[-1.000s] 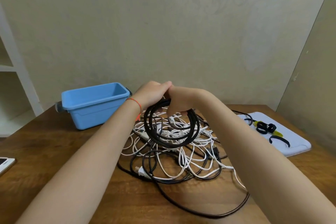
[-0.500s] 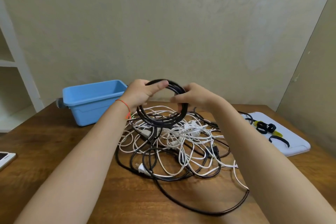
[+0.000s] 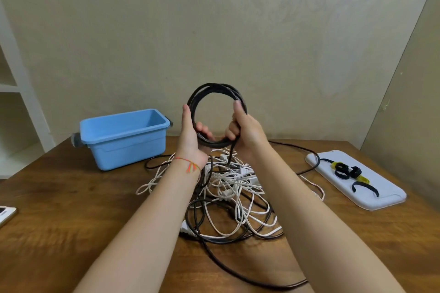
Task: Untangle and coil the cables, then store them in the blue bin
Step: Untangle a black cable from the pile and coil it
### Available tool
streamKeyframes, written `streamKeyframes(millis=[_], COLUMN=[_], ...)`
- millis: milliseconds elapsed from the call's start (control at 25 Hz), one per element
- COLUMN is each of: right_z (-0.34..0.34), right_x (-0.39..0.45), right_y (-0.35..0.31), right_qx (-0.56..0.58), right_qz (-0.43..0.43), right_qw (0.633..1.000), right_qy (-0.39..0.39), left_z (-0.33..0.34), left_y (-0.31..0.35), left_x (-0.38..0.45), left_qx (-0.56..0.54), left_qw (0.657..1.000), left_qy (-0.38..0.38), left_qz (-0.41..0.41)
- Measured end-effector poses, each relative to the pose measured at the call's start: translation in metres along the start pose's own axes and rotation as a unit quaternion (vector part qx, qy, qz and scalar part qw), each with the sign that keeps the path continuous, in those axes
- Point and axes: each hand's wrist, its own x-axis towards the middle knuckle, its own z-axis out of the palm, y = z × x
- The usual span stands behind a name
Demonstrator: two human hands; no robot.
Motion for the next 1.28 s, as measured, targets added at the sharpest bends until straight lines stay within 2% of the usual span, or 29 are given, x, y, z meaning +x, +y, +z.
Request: streamKeyframes(millis=[120, 240, 320, 440, 480, 520, 640, 720, 840, 920, 1040, 1080, 1200, 1280], right_z=[-0.006, -0.005, -0.002, 0.009, 0.013, 0.015, -0.001, -0.025, -0.052, -0.058, -0.052, -0.049, -0.045, -0.048], right_x=[0.001, 0.001, 0.000, -0.002, -0.003, -0.004, -0.006, -0.004, -0.008, -0.011, -0.010, -0.010, -0.013, -0.012], right_y=[-0.021, -0.041, -0.054, -0.061, -0.061, -0.061, -0.065, -0.065, -0.050, -0.038, -0.020, -0.016, -0.013, -0.014], right_qx=[-0.087, -0.235, -0.375, -0.573, -0.601, -0.599, -0.496, -0.428, -0.254, -0.144, 0.004, 0.002, -0.116, -0.115], right_qz=[0.023, 0.032, 0.025, 0.001, -0.014, -0.026, -0.017, 0.019, 0.093, 0.095, 0.070, 0.070, 0.103, 0.093], right_qw=[0.995, 0.971, 0.926, 0.814, 0.793, 0.793, 0.859, 0.894, 0.951, 0.973, 0.991, 0.993, 0.983, 0.984], right_qy=[0.046, 0.017, -0.035, -0.094, -0.100, -0.107, -0.127, -0.128, -0.147, -0.156, -0.114, -0.098, -0.097, -0.101], left_z=[-0.011, -0.014, -0.013, -0.004, -0.001, 0.002, 0.003, -0.001, -0.004, -0.001, 0.006, 0.007, 0.009, 0.008], left_y=[0.007, 0.026, 0.035, 0.037, 0.035, 0.034, 0.034, 0.036, 0.036, 0.030, 0.011, 0.006, -0.003, -0.004], left_x=[0.001, -0.004, -0.009, -0.016, -0.018, -0.018, -0.013, -0.010, -0.008, -0.009, -0.010, -0.010, -0.007, -0.008], left_qx=[0.074, 0.165, 0.277, 0.432, 0.452, 0.452, 0.387, 0.342, 0.303, 0.276, 0.224, 0.209, 0.187, 0.202], left_qw=[0.995, 0.973, 0.938, 0.867, 0.855, 0.859, 0.909, 0.932, 0.948, 0.958, 0.972, 0.974, 0.975, 0.976], left_qy=[-0.063, -0.152, -0.202, -0.247, -0.251, -0.242, -0.153, -0.115, -0.081, -0.053, 0.014, 0.038, 0.081, 0.051], left_qz=[-0.033, -0.051, -0.050, -0.030, -0.025, -0.015, 0.025, 0.039, 0.053, 0.062, 0.072, 0.075, 0.091, 0.068])
